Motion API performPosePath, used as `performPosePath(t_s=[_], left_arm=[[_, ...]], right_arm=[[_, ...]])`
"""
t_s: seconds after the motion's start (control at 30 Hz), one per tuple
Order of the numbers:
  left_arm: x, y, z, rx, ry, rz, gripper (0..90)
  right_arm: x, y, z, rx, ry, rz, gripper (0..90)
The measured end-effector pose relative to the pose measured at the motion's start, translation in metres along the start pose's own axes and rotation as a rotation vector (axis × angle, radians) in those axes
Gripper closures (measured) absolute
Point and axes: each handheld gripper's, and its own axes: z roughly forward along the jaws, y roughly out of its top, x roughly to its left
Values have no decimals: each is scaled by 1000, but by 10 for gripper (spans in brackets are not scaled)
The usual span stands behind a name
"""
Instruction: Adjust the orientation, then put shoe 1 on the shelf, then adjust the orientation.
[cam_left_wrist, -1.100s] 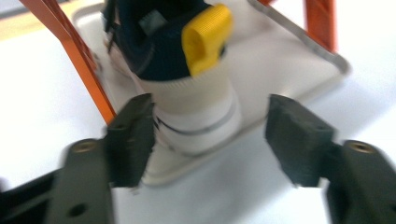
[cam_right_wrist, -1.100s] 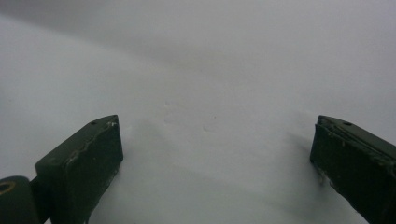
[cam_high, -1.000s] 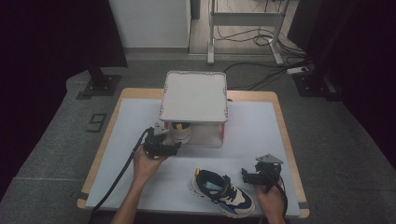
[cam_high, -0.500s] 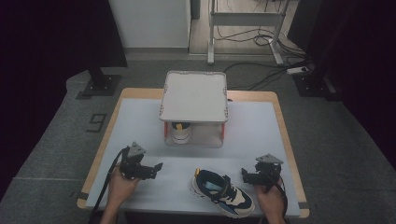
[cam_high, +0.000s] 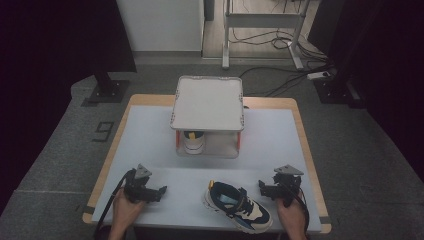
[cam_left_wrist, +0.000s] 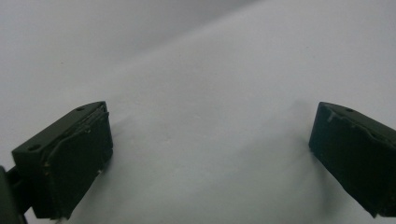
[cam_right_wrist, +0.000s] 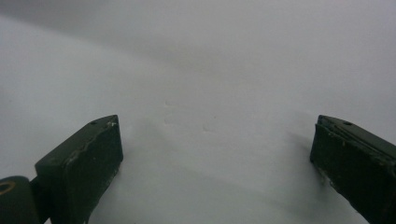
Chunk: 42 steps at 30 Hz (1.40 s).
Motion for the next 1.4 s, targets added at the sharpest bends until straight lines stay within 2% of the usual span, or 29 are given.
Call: performPosePath(t_s=[0.23, 0.37, 0.47, 0.53, 0.63, 0.7, 1.0, 1.2, 1.4], left_arm=[[0, 0, 0, -4, 2, 0, 0], [0, -1, 0, -4, 4, -1, 0], [0, -1, 0, -5, 3, -2, 0], [0, -1, 0, -5, 2, -2, 0], [0, -1, 0, -7, 4, -2, 0], [0, -1, 0, -7, 4, -2, 0], [-1, -1, 0, -7, 5, -2, 0], [-1, -1, 0, -10, 6, -3, 0], [-1, -1, 0, -8, 6, -1, 0]], right_arm=[[-1, 3, 2, 19, 12, 1, 0], [0, 6, 3, 42, 3, 2, 0], [-3, 7, 0, 59, 35, -18, 0], [-6, 7, -3, 60, 60, -12, 1], [-8, 8, -13, 42, 88, -8, 2], [-7, 9, -23, 32, 127, -13, 2], [5, 1, -69, -13, 238, -63, 14], [18, -12, -93, -18, 295, -102, 0], [37, -25, -105, -13, 352, -146, 0]])
